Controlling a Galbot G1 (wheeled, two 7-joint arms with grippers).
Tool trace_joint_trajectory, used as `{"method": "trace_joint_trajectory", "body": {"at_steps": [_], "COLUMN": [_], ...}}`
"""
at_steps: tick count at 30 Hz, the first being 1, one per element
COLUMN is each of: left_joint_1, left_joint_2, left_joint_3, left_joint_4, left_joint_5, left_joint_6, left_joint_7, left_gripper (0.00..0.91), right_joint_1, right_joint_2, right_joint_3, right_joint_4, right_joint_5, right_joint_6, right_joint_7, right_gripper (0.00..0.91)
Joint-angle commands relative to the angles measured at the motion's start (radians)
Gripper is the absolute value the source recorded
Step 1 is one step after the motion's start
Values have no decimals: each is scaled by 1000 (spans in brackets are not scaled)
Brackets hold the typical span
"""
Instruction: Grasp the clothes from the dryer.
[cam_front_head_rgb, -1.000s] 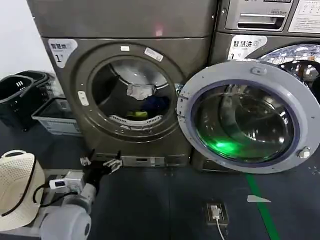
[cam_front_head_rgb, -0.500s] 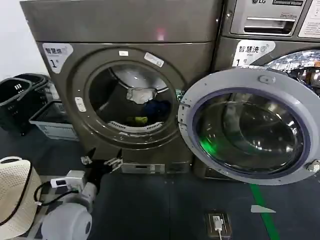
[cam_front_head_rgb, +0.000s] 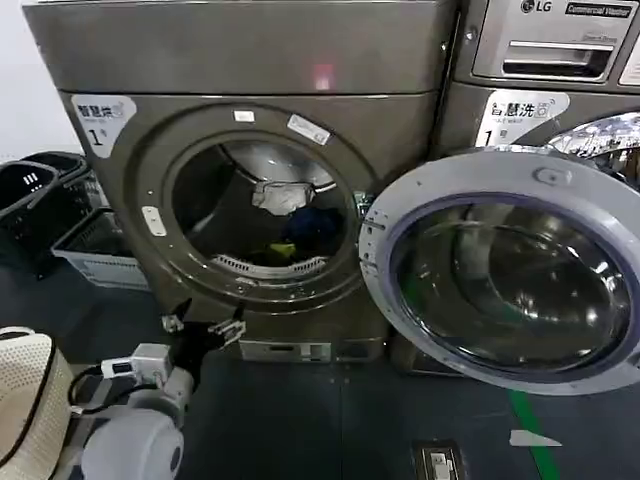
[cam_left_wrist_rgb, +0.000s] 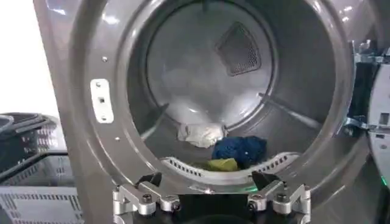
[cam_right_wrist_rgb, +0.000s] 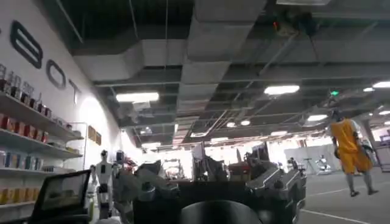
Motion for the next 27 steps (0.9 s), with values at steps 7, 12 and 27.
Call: {"method": "trace_joint_trajectory", "body": {"at_steps": [7, 12, 27], "left_joint_1": [-6, -3, -7], "left_joint_2": [-6, -1, -3], "left_joint_3": [-11, -20, -20], "left_joint_4": [0, 9, 20], "left_joint_5": [-50, -41, -10], "left_joint_6": [49, 49, 49], "left_joint_7": [27, 27, 31], "left_gripper": [907, 907, 907], "right_joint_1": [0, 2, 6], "right_joint_2": [4, 4, 10], "right_joint_3": [-2, -3, -13], "right_joint_4": [1, 1, 2], "right_joint_5": [0, 0, -4], "right_joint_6": [0, 0, 2], "right_joint_7": [1, 1, 0], "right_gripper": [907, 907, 907]}}
